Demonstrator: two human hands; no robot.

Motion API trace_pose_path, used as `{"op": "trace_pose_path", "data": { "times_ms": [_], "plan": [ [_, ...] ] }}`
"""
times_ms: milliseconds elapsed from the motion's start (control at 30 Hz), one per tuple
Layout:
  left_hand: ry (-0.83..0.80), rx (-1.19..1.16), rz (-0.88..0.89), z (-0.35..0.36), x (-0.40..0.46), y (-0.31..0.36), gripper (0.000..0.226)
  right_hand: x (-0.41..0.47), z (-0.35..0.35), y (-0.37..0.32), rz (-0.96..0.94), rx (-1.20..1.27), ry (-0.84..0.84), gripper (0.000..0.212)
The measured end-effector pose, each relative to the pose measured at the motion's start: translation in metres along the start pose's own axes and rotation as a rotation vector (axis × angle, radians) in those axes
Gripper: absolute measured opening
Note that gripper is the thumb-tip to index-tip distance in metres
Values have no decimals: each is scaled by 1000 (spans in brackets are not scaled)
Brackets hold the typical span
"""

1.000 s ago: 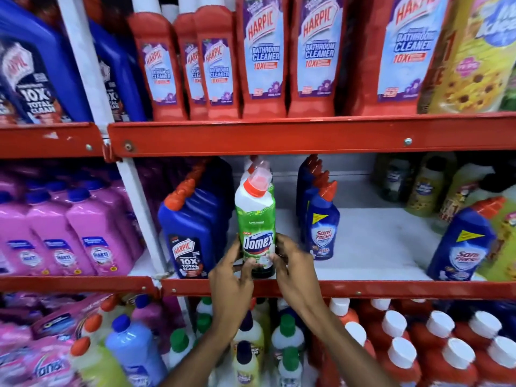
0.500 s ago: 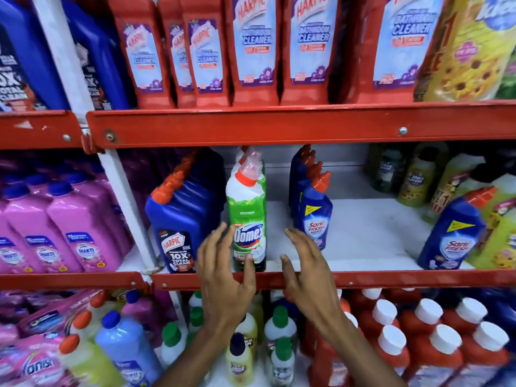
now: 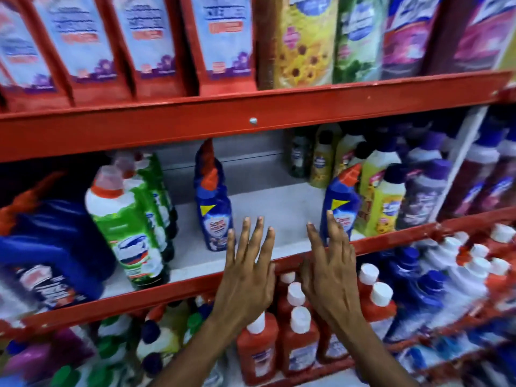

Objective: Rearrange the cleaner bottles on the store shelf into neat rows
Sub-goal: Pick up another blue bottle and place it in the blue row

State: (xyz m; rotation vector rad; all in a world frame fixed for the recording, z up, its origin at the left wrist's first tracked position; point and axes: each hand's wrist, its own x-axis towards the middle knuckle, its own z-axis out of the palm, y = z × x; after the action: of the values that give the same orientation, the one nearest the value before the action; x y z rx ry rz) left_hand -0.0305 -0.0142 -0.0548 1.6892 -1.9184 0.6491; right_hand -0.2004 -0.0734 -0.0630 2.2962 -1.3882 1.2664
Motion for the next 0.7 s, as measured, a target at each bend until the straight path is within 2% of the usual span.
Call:
{"op": "trace_pose_path", "data": {
  "times_ms": [200,367,500,700],
  "plan": [
    [-117,-76,16,37,37,47,62,7,-8,59,177,218,33,54],
    [-184,-490,-218,57,68,74,61,25,-13,84,289,438,-79,50],
    [-129,-732,-359,64,90,82,43,46,-11,92,316,509,-153,47],
    [55,-834,-482,46,88,77,28,53,-13,70,347,664,-197,40]
  ]
}}
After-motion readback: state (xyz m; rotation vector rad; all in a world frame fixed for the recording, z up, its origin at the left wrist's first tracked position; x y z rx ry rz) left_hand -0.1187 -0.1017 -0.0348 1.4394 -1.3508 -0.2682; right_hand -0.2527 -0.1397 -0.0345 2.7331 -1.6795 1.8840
